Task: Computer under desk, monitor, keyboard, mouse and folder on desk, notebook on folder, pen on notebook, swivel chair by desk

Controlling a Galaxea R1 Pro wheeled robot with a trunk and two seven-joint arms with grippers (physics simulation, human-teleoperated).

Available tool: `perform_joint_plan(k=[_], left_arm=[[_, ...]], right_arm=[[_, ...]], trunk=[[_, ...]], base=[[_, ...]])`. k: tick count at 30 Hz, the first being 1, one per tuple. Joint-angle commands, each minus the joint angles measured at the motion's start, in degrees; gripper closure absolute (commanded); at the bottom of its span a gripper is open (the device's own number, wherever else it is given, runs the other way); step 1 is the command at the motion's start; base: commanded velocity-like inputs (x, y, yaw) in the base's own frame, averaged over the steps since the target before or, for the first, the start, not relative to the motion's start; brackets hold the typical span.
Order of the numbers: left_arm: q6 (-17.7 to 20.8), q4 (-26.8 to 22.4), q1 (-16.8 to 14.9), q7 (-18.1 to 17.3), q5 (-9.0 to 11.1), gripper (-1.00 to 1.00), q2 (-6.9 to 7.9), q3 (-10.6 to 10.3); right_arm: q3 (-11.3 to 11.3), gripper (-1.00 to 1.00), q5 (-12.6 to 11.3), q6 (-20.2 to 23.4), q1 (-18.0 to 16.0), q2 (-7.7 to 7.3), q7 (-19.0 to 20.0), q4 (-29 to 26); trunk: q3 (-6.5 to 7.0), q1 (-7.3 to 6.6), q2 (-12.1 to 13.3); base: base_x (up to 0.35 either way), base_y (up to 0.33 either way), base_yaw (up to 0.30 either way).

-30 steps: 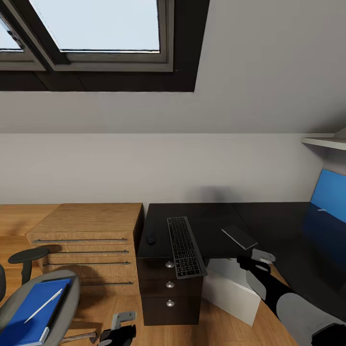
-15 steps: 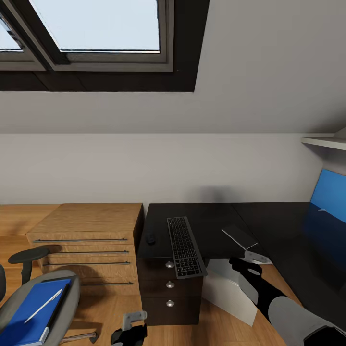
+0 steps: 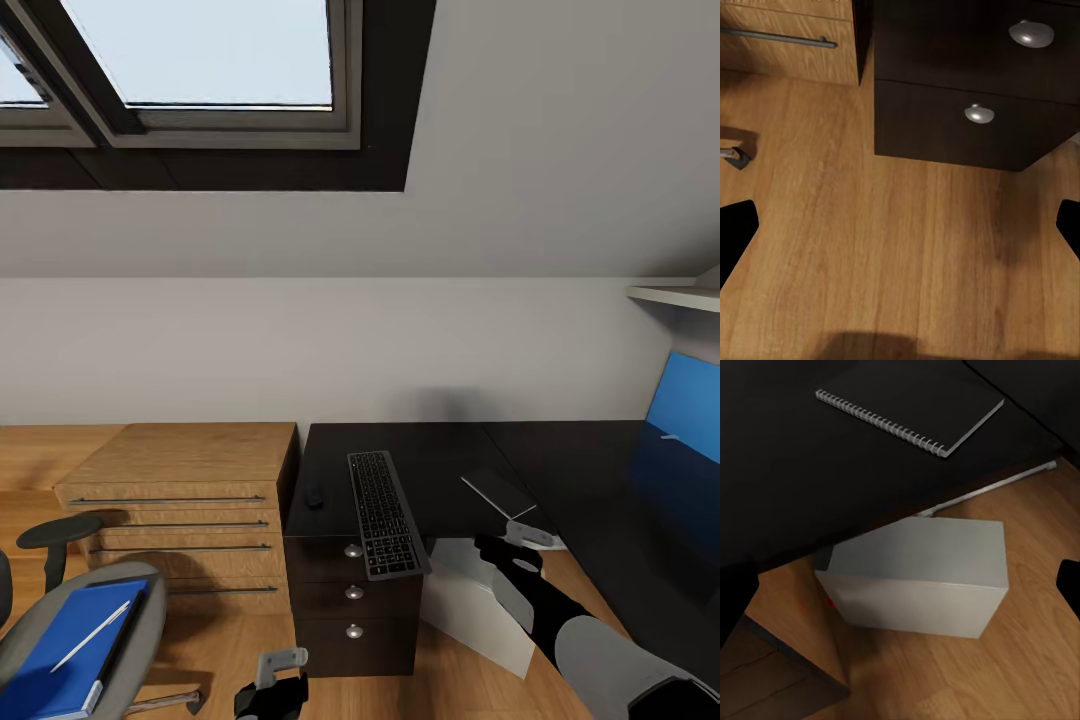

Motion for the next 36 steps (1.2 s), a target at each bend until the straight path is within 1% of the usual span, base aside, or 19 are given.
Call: perform_joint_plan(k=[1, 18, 19, 36], left_arm=[[-0.20, -0.12, -0.06, 0.40, 0.31, -1.00, 0.02, -0.48], [-0.21, -0.12, -0.05, 0.37, 0.29, -1.00, 0.02, -0.49], [-0.21, -0.12, -0.05, 0.38, 0.30, -1.00, 0.02, -0.49], [-0.21, -0.12, -0.05, 0.37, 0.30, -1.00, -0.04, -0.49]], right_arm=[[0.45, -1.00, -0.61, -0.51, -0.05, -0.05, -0.28, -0.09], [0.69, -1.00, -0.57, -5.96, -0.05, 0.16, -0.57, -0.61], [0.68, -1.00, -0.56, -7.02, -0.05, 0.15, -0.57, -0.62], [0.61, -1.00, -0.53, -8.04, -0.05, 0.04, -0.28, -0.55]], trunk=[[-0.08, 0.01, -0.06], [-0.08, 0.01, -0.06], [-0.08, 0.01, -0.06], [-0.08, 0.01, -0.06]], base=[[0.000, 0.000, 0.000], [0.000, 0.000, 0.000], [0.000, 0.000, 0.000], [0.000, 0.000, 0.000]])
